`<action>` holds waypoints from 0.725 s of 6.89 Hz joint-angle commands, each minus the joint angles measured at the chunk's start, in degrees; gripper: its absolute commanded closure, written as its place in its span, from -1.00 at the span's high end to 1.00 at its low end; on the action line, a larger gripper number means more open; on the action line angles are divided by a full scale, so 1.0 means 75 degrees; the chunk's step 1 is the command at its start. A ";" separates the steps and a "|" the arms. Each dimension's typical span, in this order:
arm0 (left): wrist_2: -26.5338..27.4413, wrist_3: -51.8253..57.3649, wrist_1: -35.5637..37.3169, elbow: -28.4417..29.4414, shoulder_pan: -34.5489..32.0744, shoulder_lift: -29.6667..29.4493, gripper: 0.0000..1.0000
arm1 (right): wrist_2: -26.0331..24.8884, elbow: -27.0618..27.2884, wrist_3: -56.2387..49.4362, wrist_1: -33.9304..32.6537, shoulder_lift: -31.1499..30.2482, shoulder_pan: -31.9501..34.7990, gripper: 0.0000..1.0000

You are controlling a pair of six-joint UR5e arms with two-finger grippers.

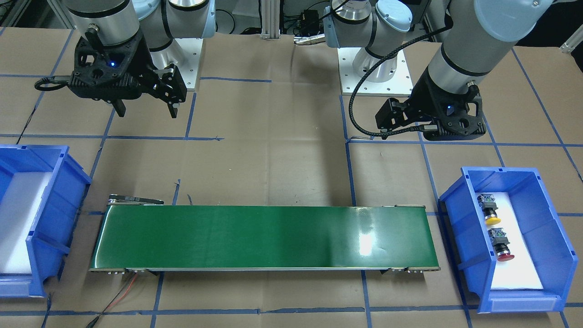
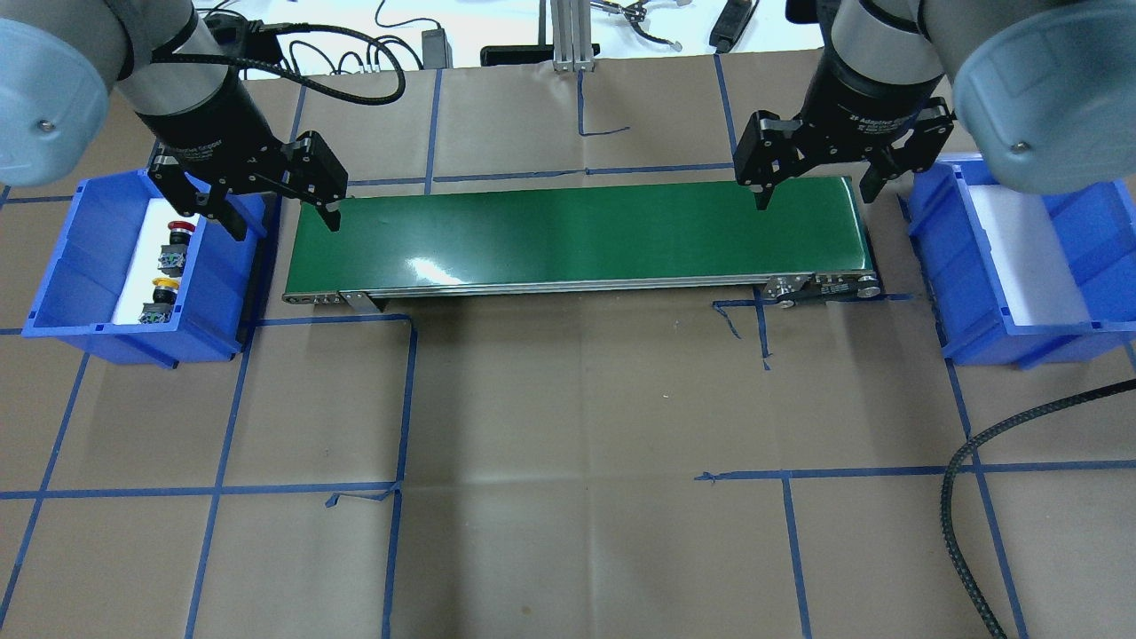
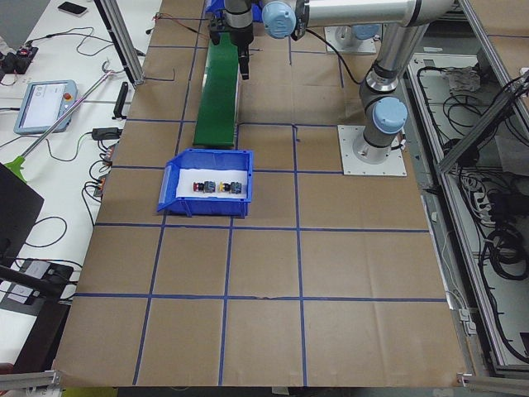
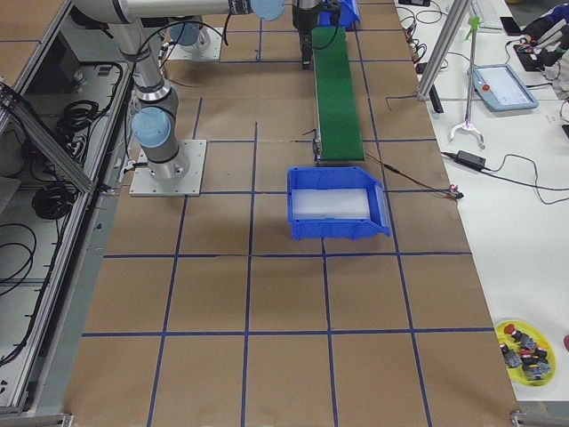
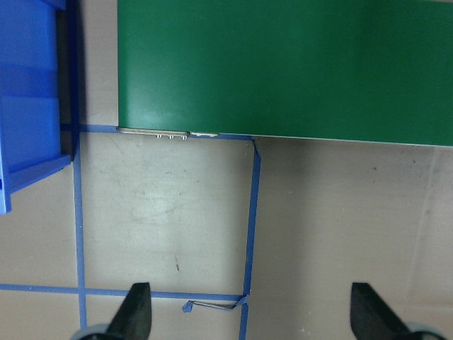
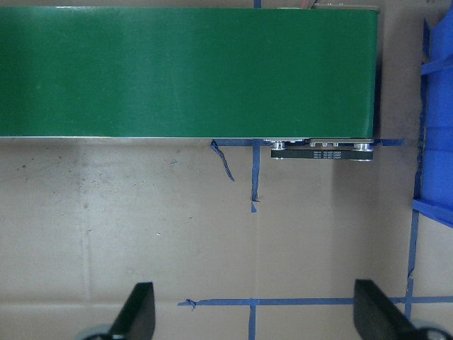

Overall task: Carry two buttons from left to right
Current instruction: 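Move the left gripper over the blue bin holding the buttons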

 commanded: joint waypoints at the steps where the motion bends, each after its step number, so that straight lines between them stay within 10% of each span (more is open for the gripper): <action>1: 0.0023 0.0055 0.0028 0.0097 0.0097 0.0038 1.00 | 0.0003 0.0017 0.0011 0.0124 0.0000 0.0011 1.00; 5: 0.0034 0.1352 0.0064 0.0308 0.1804 -0.0171 1.00 | 0.0003 0.0264 0.0023 0.0055 -0.0105 0.0023 1.00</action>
